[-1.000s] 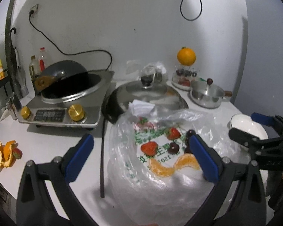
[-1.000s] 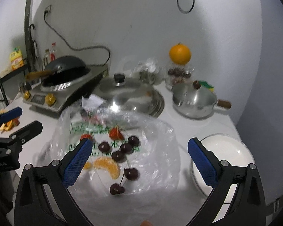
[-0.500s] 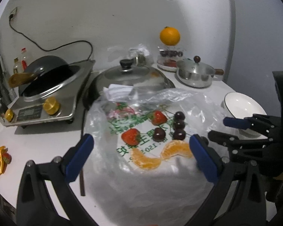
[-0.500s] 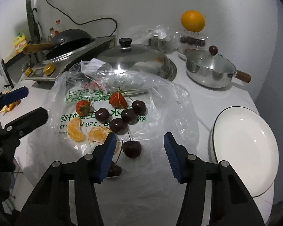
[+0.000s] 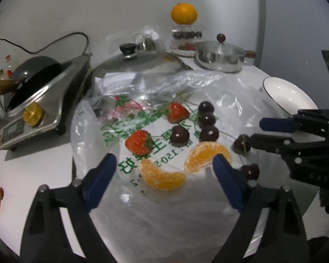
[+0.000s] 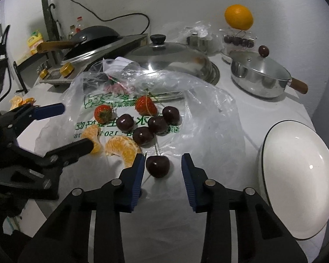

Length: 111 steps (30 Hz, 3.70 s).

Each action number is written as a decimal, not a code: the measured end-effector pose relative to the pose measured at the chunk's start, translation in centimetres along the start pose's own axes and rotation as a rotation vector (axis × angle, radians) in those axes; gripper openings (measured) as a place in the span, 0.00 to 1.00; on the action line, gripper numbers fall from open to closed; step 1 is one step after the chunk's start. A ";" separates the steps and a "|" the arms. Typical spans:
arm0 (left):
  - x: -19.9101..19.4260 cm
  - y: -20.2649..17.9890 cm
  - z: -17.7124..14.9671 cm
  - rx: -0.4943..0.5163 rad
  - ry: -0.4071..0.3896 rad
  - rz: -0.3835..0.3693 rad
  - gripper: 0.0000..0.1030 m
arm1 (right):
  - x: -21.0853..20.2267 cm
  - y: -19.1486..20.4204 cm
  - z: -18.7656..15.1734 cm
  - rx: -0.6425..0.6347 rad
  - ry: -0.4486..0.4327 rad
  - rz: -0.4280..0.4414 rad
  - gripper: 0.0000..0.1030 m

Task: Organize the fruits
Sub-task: 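Lower right tool onto a dark cherry while left tool lowers onto a tangerine segment, then close right tool on the cherry while left tool grasps the tangerine segment, lift both, then carry cherry in right tool and tangerine segment in left tool onto white plate, open both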

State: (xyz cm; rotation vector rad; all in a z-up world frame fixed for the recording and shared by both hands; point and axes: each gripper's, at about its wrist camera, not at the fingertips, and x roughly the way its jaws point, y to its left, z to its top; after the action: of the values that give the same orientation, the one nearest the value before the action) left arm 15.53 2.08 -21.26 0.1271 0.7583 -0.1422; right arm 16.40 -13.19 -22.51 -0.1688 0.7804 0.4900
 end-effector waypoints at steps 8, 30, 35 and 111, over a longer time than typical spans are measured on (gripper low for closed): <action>2.0 0.3 -0.4 0.031 0.067 -0.018 0.78 | 0.7 -0.2 -0.3 -0.002 0.013 -0.008 0.36; 4.2 1.6 -1.2 -0.015 0.170 -0.091 0.69 | 1.0 -0.4 0.4 -0.013 0.038 0.018 0.32; 4.0 1.4 -1.1 0.004 0.158 -0.085 0.62 | 1.3 -1.1 -0.3 -0.007 0.054 0.013 0.32; -2.9 -1.6 3.6 0.023 0.000 -0.178 0.46 | -4.7 -3.5 1.6 0.007 -0.120 0.005 0.30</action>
State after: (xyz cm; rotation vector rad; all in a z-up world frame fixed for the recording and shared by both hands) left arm 15.61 0.19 -16.76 0.0819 0.7681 -0.3199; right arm 16.24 -17.48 -18.17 -0.1301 0.6655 0.4976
